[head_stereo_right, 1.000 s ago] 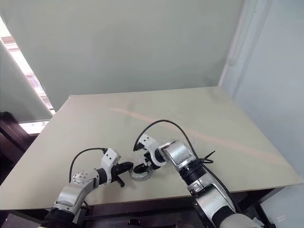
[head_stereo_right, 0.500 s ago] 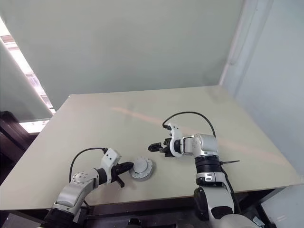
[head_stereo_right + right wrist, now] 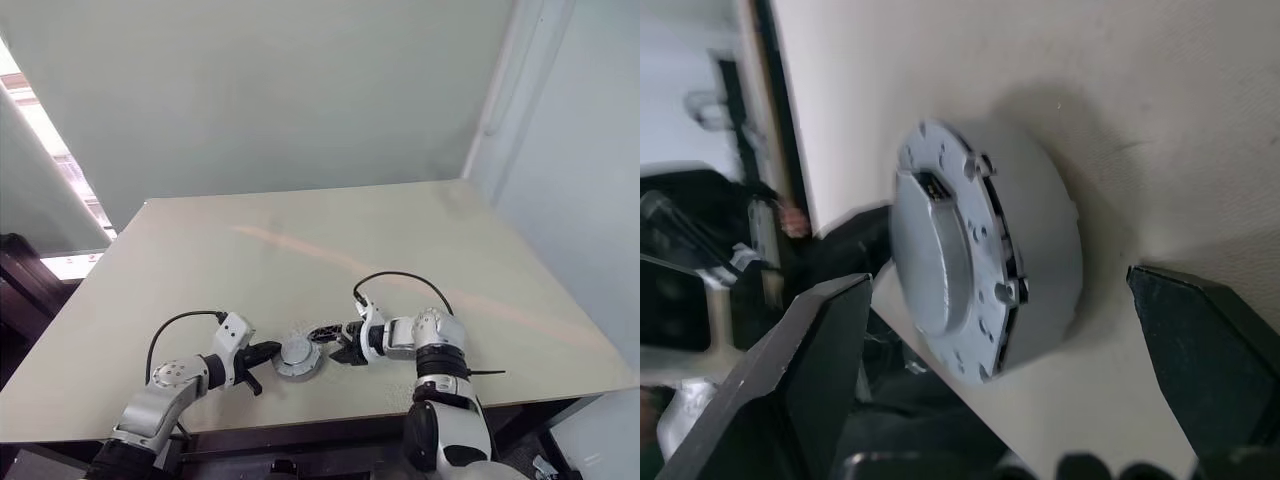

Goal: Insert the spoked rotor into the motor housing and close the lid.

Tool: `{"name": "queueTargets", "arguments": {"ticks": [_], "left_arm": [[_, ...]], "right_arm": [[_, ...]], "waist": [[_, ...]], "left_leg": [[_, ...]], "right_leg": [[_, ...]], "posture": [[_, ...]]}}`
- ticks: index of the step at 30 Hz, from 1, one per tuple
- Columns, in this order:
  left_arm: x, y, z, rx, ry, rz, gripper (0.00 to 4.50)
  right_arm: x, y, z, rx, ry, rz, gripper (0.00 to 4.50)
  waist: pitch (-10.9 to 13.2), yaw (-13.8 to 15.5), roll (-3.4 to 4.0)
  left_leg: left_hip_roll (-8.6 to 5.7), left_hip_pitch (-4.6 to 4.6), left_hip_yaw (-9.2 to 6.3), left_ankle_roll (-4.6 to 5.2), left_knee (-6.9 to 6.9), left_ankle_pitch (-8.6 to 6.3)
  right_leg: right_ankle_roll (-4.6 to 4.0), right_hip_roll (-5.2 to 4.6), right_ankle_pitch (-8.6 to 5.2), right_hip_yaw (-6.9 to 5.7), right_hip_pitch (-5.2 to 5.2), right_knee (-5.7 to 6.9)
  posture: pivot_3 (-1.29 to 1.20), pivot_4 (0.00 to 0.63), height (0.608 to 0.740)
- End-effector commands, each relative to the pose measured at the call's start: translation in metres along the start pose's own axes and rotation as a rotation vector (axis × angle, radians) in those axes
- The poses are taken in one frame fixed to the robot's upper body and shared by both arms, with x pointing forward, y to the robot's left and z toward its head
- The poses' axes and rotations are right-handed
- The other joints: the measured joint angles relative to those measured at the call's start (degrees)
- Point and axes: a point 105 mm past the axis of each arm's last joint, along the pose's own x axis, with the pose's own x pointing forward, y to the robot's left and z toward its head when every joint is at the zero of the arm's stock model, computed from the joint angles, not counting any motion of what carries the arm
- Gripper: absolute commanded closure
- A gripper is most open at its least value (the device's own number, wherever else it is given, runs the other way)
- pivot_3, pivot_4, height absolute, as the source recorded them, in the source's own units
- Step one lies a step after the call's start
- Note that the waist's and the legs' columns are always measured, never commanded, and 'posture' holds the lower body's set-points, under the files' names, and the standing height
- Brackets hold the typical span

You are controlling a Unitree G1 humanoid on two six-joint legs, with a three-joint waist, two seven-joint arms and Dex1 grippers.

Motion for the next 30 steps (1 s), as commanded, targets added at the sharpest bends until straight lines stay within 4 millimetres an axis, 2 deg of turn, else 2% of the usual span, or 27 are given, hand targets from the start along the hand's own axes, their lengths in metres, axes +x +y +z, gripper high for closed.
{"name": "queueTargets", "arguments": {"ticks": [1,10,16,19,27,28,30], "left_arm": [[0.004,-0.021,-0.025,-0.032,0.1,-0.08,4.5],[0.003,-0.021,-0.024,-0.03,0.103,-0.075,4.5],[0.003,-0.018,-0.022,-0.027,0.105,-0.069,4.5],[0.003,-0.018,-0.022,-0.027,0.105,-0.066,4.5],[0.004,-0.018,-0.02,-0.022,0.103,-0.066,4.5],[0.004,-0.018,-0.02,-0.022,0.103,-0.066,4.5],[0.004,-0.018,-0.019,-0.021,0.102,-0.066,4.5]], "right_arm": [[0.005,0.011,-0.004,0.025,0.008,0.083,0.03],[0.016,0.021,-0.01,0.054,0.01,0.156,0.03],[0.016,0.02,-0.006,0.108,-0.024,0.192,0.03],[0.016,0.018,-0.006,0.116,-0.028,0.189,0.56],[0.02,0.015,-0.013,0.101,-0.007,0.165,3.15],[0.02,0.015,-0.013,0.1,-0.006,0.165,3.31],[0.021,0.015,-0.014,0.098,-0.001,0.165,3.31]], "waist": [[0.0,0.0,0.0],[0.0,0.0,0.02],[0.0,0.0,0.03],[0.0,0.0,0.03],[-0.1,0.0,0.08],[-0.1,0.0,0.1],[-0.1,0.0,0.13]], "left_leg": [[0.01,0.0,0.0,0.03,-0.01,-0.02],[0.01,-0.15,-0.02,0.16,-0.07,-0.09],[0.06,-0.12,-0.01,0.16,-0.06,-0.09],[0.06,-0.12,0.0,0.16,-0.06,-0.09],[0.06,-0.09,0.02,0.17,-0.05,-0.09],[0.06,-0.05,0.02,0.17,-0.05,-0.09],[0.06,0.02,0.04,0.17,-0.05,-0.09]], "right_leg": [[0.0,0.01,0.0,0.0,0.01,-0.05],[0.01,0.01,0.01,0.0,-0.03,-0.31],[0.01,0.06,0.01,-0.01,-0.01,-0.28],[0.01,0.08,0.02,0.0,-0.01,-0.27],[0.0,0.08,0.02,0.03,0.01,-0.27],[0.0,0.08,0.02,0.03,0.04,-0.26],[0.0,0.08,0.02,0.04,0.11,-0.26]], "posture": [[0.0,0.0,0.74],[0.0,0.0,0.74],[0.0,0.0,0.74],[0.0,0.0,0.74],[0.0,0.0,0.74],[0.0,0.0,0.74],[0.0,0.0,0.74]]}}
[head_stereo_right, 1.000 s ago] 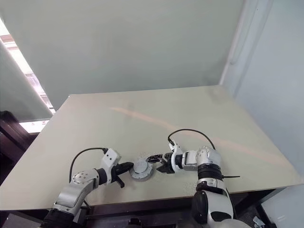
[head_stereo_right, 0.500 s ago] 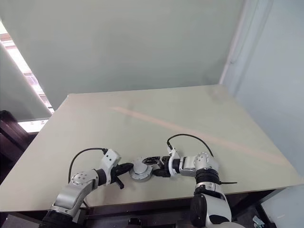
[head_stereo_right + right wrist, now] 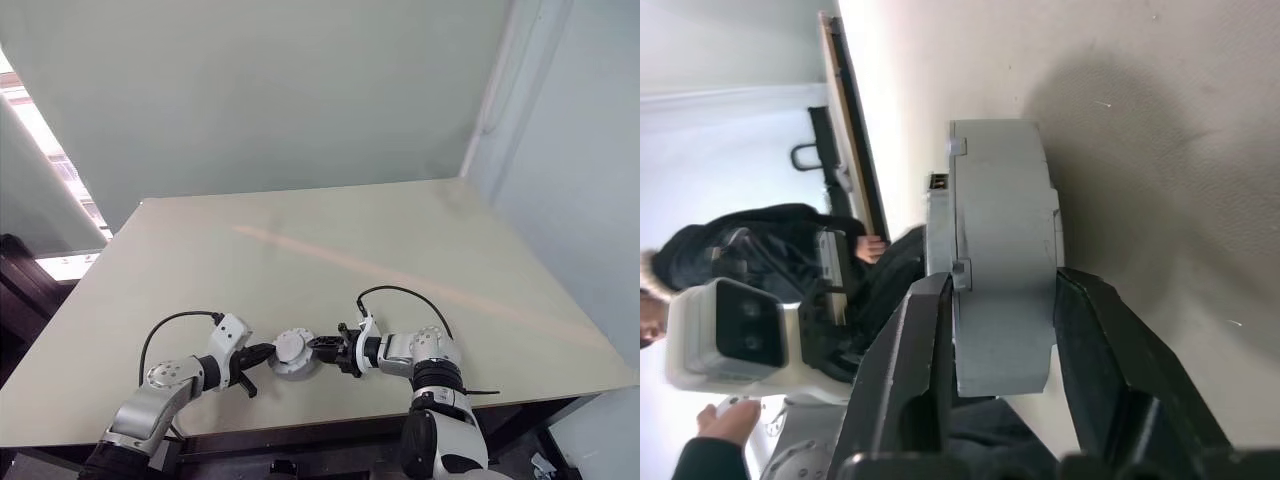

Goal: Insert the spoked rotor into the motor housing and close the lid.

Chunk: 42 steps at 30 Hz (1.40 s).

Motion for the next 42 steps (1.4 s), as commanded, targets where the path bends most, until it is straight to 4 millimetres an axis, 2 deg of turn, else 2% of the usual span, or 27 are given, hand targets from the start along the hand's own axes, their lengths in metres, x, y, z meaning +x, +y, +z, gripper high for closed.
{"name": "queueTargets", "arguments": {"ticks": [1,13,17,21,28,31,34,42], "left_arm": [[0.009,-0.023,-0.017,-0.031,0.06,-0.095,4.5],[0.011,-0.022,-0.014,-0.067,0.037,-0.08,4.5],[0.01,-0.023,-0.018,-0.135,0.096,-0.096,4.5],[0.006,-0.018,-0.015,-0.181,0.091,-0.091,3.62],[-0.016,0.014,-0.004,-0.269,0.02,0.024,1.19],[-0.029,0.031,0.002,-0.362,-0.05,0.089,0.16],[-0.04,0.046,0.004,-0.494,-0.131,0.156,0.03],[-0.05,0.038,0.008,-0.92,-0.335,0.065,0.03]], "right_arm": [[0.008,0.012,-0.005,-0.027,0.025,0.037,3.31],[0.009,0.007,-0.008,-0.06,0.028,0.015,3.31],[0.009,0.005,-0.008,-0.066,0.028,0.011,3.31],[0.01,0.004,-0.009,-0.067,0.03,0.007,3.31],[0.011,0.003,-0.011,-0.061,0.032,0.005,3.31],[0.011,0.003,-0.011,-0.056,0.03,0.006,3.31],[0.011,0.002,-0.011,-0.047,0.027,0.012,3.31],[0.013,0.019,-0.008,0.01,-0.006,0.15,3.31]], "waist": [[0.0,0.0,0.01],[-0.1,0.0,0.1],[-0.1,0.0,0.12],[-0.1,-0.1,0.13],[-0.1,-0.2,0.12],[-0.1,-0.5,0.06],[0.0,-0.9,0.04],[0.0,-1.4,-0.14]], "left_leg": [[0.0,0.01,0.0,0.0,0.0,0.0],[0.01,0.13,0.04,0.0,0.01,0.01],[0.01,0.24,0.04,0.0,0.03,0.01],[0.02,0.51,0.05,0.0,0.03,0.0],[0.04,0.49,0.02,-0.01,0.01,-0.01],[0.1,0.4,0.03,-0.01,-0.01,-0.01],[0.13,0.1,0.0,-0.02,0.01,0.01],[0.11,-0.05,-0.02,-0.01,0.02,0.0]], "right_leg": [[0.0,0.0,0.0,0.0,0.0,0.02],[0.0,0.01,0.0,0.04,0.08,0.08],[0.0,0.01,0.0,0.03,0.2,0.12],[0.0,0.02,-0.01,0.03,0.48,0.1],[0.0,0.04,-0.01,0.02,0.45,0.08],[0.0,0.08,-0.01,0.04,0.31,0.1],[-0.01,0.11,0.0,0.02,-0.02,0.14],[-0.01,0.08,0.01,0.03,-0.1,0.04]], "posture": [[0.0,0.0,0.74],[0.0,0.0,0.74],[0.0,0.0,0.74],[0.0,0.0,0.74],[0.0,0.0,0.74],[0.0,0.0,0.74],[0.0,0.0,0.74],[0.0,0.0,0.74]]}}
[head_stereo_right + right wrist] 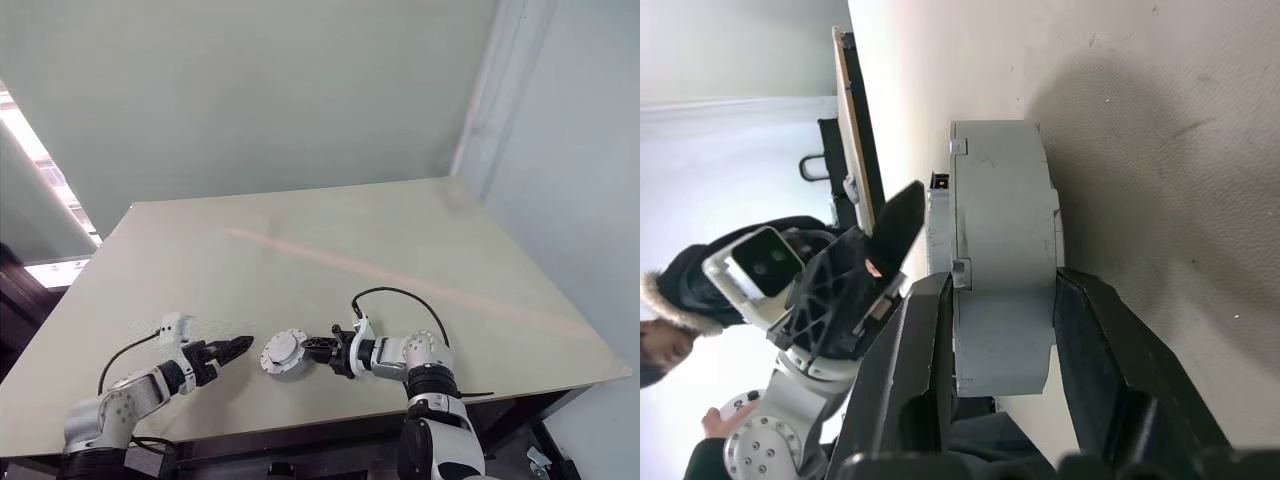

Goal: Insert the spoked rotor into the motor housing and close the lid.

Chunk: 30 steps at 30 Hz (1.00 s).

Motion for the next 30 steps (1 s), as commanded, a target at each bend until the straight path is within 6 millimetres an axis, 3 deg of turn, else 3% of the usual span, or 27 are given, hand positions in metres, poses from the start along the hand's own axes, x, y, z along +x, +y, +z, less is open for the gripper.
{"name": "queueTargets", "arguments": {"ticks": [1,12,18,30], "left_arm": [[-0.005,-0.011,0.01,-0.151,-0.087,-0.078,0.03],[-0.013,-0.013,0.007,-0.429,-0.201,-0.146,0.03],[-0.016,-0.007,-0.008,-0.517,-0.197,-0.122,0.03],[-0.005,-0.035,0.004,-0.668,-0.314,-0.295,0.03]], "right_arm": [[0.005,0.021,0.001,0.026,-0.014,0.129,3.31],[0.005,0.04,0.0,0.04,-0.023,0.256,3.31],[0.003,0.058,0.007,0.03,-0.071,0.355,3.31],[0.008,0.076,0.005,-0.012,-0.044,0.381,3.31]], "waist": [[0.1,0.0,-0.13],[0.2,0.0,-0.28],[0.2,0.0,-0.29],[0.2,0.2,-0.33]], "left_leg": [[0.0,-0.02,-0.01,0.0,0.01,0.0],[-0.05,-0.31,-0.08,-0.02,0.09,-0.01],[-0.04,-0.3,-0.08,-0.02,0.1,-0.01],[-0.05,-0.35,-0.06,-0.02,0.14,-0.01]], "right_leg": [[0.0,0.0,0.0,-0.01,-0.03,0.01],[-0.03,-0.03,0.03,-0.05,-0.19,-0.08],[-0.03,-0.02,0.02,-0.06,-0.19,-0.07],[-0.04,-0.02,0.03,-0.05,-0.18,-0.09]], "posture": [[0.0,0.0,0.74],[0.0,0.0,0.74],[0.0,0.0,0.74],[0.0,0.0,0.74]]}}
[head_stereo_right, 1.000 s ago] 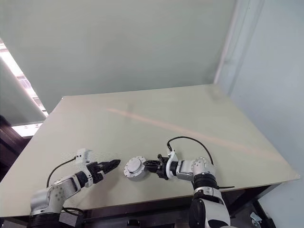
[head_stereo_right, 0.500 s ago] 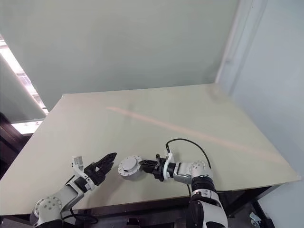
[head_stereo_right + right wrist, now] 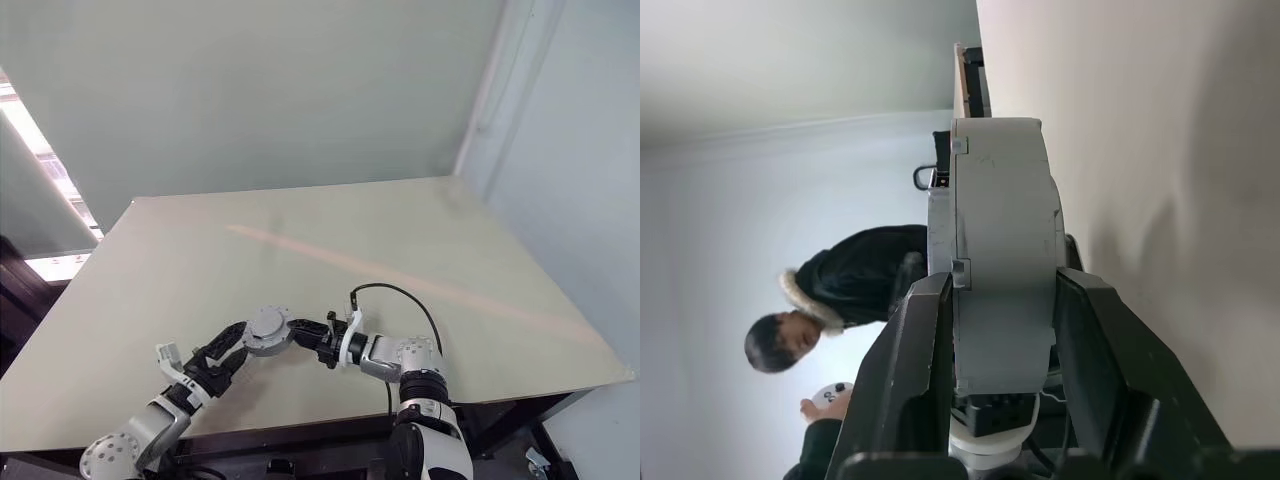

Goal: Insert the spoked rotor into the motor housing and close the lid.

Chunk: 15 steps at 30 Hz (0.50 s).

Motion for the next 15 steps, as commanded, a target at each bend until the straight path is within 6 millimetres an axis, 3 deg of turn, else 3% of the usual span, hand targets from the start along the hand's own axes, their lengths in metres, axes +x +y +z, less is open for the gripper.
{"name": "queueTargets", "arguments": {"ticks": [1,15], "left_arm": [[0.007,-0.016,0.003,-0.008,-0.014,-0.072,0.03],[0.019,-0.017,-0.021,-0.05,0.071,-0.085,0.03]], "right_arm": [[0.01,0.037,0.004,-0.066,0.011,0.127,3.31],[0.018,0.045,-0.007,-0.082,0.051,0.148,3.31]], "waist": [[0.0,0.0,0.0],[0.0,0.0,0.0]], "left_leg": [[0.0,-0.01,0.0,0.0,0.01,0.0],[-0.01,-0.01,0.01,0.0,0.06,0.0]], "right_leg": [[0.0,0.0,0.0,0.0,0.0,0.0],[-0.01,0.02,0.0,0.01,0.01,0.01]], "posture": [[0.0,0.0,0.74],[0.0,0.0,0.74]]}}
